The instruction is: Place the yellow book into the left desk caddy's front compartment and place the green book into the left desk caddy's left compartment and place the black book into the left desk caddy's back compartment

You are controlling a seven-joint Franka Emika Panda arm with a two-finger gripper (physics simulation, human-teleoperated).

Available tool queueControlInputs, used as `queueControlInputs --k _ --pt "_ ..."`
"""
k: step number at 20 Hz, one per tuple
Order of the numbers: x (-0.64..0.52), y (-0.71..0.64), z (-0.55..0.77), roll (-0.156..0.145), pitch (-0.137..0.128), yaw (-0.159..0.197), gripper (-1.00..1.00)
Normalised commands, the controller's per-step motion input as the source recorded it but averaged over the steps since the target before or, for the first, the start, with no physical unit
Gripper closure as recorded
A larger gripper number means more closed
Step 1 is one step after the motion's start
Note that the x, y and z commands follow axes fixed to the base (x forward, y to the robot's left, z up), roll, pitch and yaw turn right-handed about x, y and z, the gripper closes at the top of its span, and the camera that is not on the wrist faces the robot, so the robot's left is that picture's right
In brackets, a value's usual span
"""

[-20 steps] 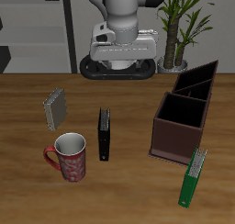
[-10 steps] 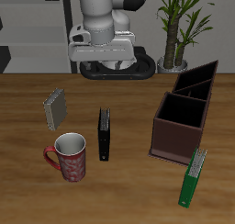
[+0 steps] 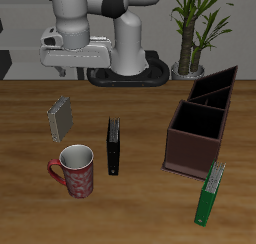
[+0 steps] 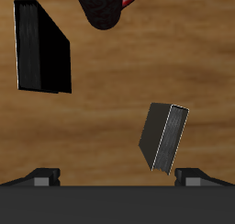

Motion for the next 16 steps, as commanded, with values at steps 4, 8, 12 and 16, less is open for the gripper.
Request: queueControlInputs --k 4,8,12,16 --pt "0.04 -0.69 -0.15 -0.013 -0.005 -0.025 -1.00" --pt "0.06 -0.58 -0.17 -0.099 -0.047 0.040 -1.00" --pt "-0.01 -0.31 -0.06 -0.037 -0.039 0.001 -1.00" --pt "-0.01 -0.13 -0.03 -0.005 -0.057 -0.011 -1.00"
